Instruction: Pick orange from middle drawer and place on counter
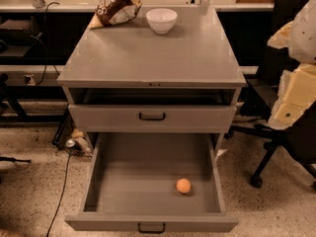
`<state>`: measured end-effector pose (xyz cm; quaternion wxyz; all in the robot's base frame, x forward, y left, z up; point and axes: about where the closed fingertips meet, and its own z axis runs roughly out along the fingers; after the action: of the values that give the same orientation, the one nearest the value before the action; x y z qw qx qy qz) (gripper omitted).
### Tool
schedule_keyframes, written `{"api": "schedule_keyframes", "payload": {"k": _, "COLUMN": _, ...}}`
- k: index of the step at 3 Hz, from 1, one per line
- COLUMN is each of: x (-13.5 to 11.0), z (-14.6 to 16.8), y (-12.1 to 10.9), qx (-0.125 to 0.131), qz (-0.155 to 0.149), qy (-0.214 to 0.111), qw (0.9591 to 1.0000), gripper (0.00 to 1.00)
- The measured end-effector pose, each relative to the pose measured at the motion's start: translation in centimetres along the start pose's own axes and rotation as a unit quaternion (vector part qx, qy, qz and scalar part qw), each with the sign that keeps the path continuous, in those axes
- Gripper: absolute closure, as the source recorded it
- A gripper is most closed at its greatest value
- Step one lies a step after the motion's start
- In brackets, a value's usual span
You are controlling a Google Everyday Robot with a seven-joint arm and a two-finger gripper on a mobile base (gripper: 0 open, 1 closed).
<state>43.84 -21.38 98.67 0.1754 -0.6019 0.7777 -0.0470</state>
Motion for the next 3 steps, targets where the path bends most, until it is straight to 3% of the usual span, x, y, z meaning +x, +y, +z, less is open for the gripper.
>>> {"api": "schedule_keyframes", "payload": {"k": 2, "x": 0.1, "z": 0.5, "y": 0.3, "qx": -0.006, "qz": 0.009, "qy": -0.007, "qw": 0.9999, "gripper": 0.0}}
{"api": "schedule_keyframes", "payload": {"k": 3, "x": 0.0, "z": 4.0, "y": 2.2, "qx": -0.032, "qz": 0.037, "qy": -0.037, "qw": 0.9981, "gripper": 0.0}}
